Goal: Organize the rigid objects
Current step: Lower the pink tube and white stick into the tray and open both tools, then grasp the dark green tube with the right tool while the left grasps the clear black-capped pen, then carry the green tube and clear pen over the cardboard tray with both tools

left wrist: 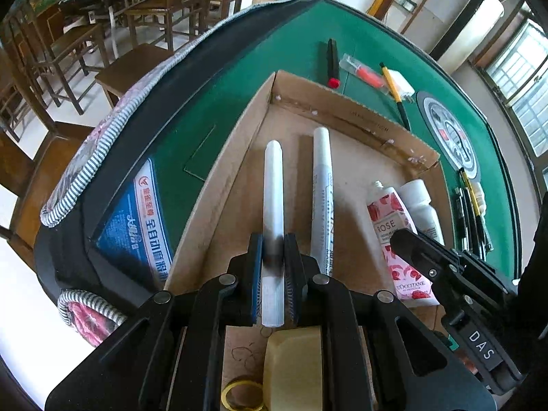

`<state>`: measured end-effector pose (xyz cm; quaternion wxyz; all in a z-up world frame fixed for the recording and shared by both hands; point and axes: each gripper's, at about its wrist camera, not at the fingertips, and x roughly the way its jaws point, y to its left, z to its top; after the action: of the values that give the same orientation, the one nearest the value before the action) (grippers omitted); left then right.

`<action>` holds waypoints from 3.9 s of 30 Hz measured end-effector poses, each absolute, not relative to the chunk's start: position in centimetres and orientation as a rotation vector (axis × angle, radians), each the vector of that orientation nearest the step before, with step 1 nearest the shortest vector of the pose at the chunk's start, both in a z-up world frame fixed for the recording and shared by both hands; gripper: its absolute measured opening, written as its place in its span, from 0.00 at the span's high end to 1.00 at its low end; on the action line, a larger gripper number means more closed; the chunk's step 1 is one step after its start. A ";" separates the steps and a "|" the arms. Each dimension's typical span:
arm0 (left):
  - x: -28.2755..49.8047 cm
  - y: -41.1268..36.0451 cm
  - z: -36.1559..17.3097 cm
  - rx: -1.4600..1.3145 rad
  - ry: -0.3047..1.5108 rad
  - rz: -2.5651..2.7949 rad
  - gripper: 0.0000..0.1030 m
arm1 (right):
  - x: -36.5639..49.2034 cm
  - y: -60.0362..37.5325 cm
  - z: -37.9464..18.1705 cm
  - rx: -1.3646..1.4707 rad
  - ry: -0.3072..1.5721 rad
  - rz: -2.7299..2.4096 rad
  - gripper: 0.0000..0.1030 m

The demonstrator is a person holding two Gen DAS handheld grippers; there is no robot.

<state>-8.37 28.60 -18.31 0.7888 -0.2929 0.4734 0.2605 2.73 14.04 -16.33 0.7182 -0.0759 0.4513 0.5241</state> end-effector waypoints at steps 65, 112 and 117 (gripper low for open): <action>3.8 7.1 -18.0 -0.464 1.022 0.365 0.62 | 19.2 -2.5 -17.5 0.041 1.079 0.927 0.72; 4.8 7.1 -19.3 -0.326 1.118 0.401 0.89 | 18.1 -1.8 -17.8 -0.243 1.016 0.817 0.76; 5.7 7.4 -19.5 -0.291 1.099 0.410 0.86 | 18.1 -1.7 -17.6 -0.242 1.001 0.808 0.81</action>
<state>5.65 7.40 -19.51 0.8228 -0.1367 0.5169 0.1927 18.13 -1.68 -17.63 0.7935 -0.1125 0.4654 0.3757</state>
